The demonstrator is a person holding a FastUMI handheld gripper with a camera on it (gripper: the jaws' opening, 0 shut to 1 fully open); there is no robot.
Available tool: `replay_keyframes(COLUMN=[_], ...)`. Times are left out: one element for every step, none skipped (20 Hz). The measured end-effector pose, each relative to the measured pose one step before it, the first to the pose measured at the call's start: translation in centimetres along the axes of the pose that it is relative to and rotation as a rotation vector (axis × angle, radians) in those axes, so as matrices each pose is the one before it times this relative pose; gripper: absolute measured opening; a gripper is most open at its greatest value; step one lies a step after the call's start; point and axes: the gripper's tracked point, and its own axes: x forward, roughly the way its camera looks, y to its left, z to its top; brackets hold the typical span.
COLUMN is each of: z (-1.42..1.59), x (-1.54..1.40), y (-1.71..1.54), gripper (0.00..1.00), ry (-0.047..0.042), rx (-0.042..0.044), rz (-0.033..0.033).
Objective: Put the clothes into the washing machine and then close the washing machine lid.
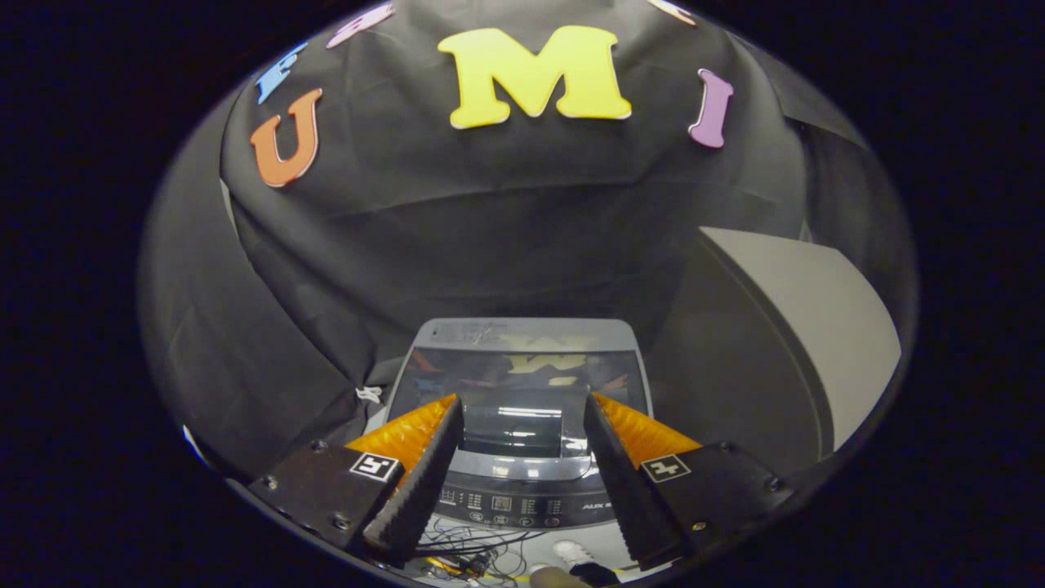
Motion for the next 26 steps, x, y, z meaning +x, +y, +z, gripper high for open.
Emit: replay_keyframes(z=[0.741,0.843,0.84,0.914,1.109,1.029,0.912,0.848,0.871,0.679,0.499,0.388,0.385,0.373,0.071,-0.298,-0.045,-0.44,-0.525,-0.687,-0.79,-0.813,-0.882,-1.303,-1.438,-1.486], x=[-1.357,-1.496,-1.615,-1.68,-1.559,-1.496,-1.533,-1.699,-1.664,-1.492,-1.51,-1.485,-1.419,-1.865,-1.533,-1.416,-1.748,-1.565,-1.863,-1.279,-1.539,-1.443,-1.178,-1.005,-1.293,-0.957], y=[-0.598,-0.604,-0.812,-0.914,-1.021,-1.306,-1.42,-1.477,-1.473,-1.661,-1.705,-1.736,-1.774,-2.228,-2.196,-2.126,-1.978,-1.809,-2.064,-1.756,-1.797,-1.653,-1.295,-1.262,-1.193,-0.79], gripper=[0.93,0.93,0.93,0.93,0.93,0.93,0.93,0.93,0.93,0.93,0.94,0.95,0.97,0.97,0.97,0.98,0.98,0.99,0.99,0.99,0.99,0.99,0.99,0.99,0.99,0.99], ry=[-0.03194,-0.03461,-0.03658,-0.03964,-0.04343,-0.04031,-0.03422,-0.03859,-0.03845,-0.03534,-0.02617,-0.02506,-0.02761,-0.03261,-0.0214,-0.01106,-0.01502,-0.0093,-0.0052,0.00313,0.00484,-0.00402,0.00383,0.00897,0.01428,0.01472], rx=[-0.00612,-0.00828,-0.00615,-0.00643,-0.00701,-0.01241,-0.01386,-0.0107,-0.00816,-0.00553,0.00207,0.00605,-0.00386,-0.01082,-0.01328,-0.00793,-0.00506,-0.00883,-0.0075,0.00009,0.00955,0.02197,0.01822,0.01621,0.00546,-0.00688], rz=[0.004,0.00236,0.00306,0.0004,-0.0011,-0.00927,-0.01027,-0.00904,-0.00641,-0.00969,-0.00837,-0.00743,-0.00531,-0.01057,-0.01243,-0.01407,-0.00433,-0.00077,-0.00308,-0.00826,-0.00841,-0.00463,-0.00272,-0.00251,0.00171,0.00398])
